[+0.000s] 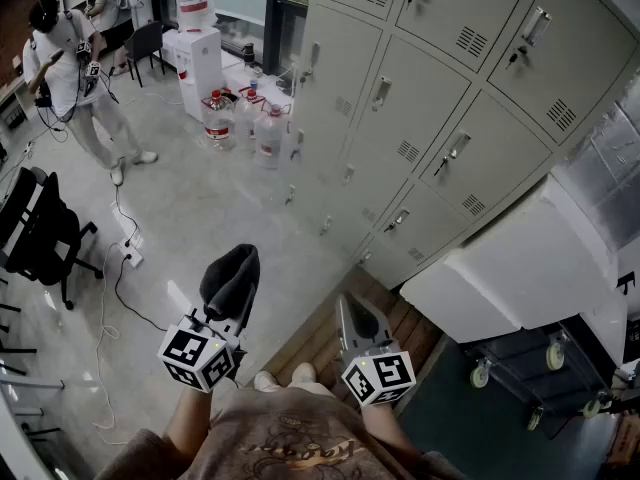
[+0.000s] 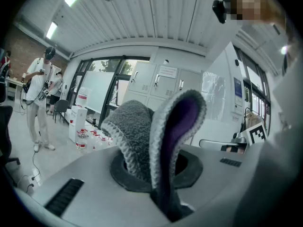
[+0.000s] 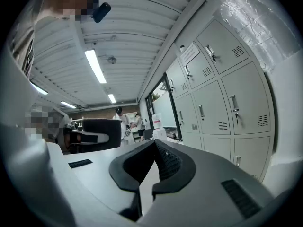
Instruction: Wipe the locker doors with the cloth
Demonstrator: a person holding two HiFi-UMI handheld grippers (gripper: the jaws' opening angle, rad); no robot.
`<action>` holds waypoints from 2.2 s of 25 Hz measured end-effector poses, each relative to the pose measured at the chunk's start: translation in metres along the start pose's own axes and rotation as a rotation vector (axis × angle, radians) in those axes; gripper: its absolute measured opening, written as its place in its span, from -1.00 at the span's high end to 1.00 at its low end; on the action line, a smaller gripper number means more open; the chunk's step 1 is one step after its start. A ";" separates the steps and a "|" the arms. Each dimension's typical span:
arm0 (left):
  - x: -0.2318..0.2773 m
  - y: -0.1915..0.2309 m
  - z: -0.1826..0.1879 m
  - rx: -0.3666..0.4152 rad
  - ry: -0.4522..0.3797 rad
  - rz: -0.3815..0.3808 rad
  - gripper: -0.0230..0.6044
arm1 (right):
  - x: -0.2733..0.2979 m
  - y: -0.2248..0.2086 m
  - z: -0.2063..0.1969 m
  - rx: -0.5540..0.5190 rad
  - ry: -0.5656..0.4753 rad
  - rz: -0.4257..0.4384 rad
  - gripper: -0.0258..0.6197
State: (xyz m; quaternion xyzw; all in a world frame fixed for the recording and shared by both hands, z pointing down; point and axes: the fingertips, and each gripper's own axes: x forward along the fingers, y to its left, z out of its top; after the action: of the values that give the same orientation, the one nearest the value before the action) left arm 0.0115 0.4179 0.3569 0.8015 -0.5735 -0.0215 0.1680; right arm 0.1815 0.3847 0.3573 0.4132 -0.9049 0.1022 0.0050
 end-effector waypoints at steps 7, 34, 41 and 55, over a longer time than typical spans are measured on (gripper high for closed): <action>0.004 0.008 -0.003 -0.003 -0.002 -0.011 0.80 | 0.012 0.004 -0.001 -0.005 0.002 0.010 0.92; 0.180 0.065 0.041 -0.020 -0.035 0.019 0.80 | 0.164 -0.111 0.020 -0.004 0.037 0.100 0.92; 0.249 0.078 0.068 -0.036 -0.088 0.079 0.80 | 0.223 -0.164 0.048 -0.017 0.023 0.176 0.92; 0.333 0.150 0.073 -0.006 -0.130 0.087 0.80 | 0.318 -0.210 0.022 -0.024 0.009 0.187 0.92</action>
State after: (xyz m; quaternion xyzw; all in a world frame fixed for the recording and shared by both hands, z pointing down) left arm -0.0281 0.0486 0.3853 0.7721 -0.6175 -0.0679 0.1337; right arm 0.1311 0.0093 0.4032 0.3266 -0.9405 0.0934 0.0045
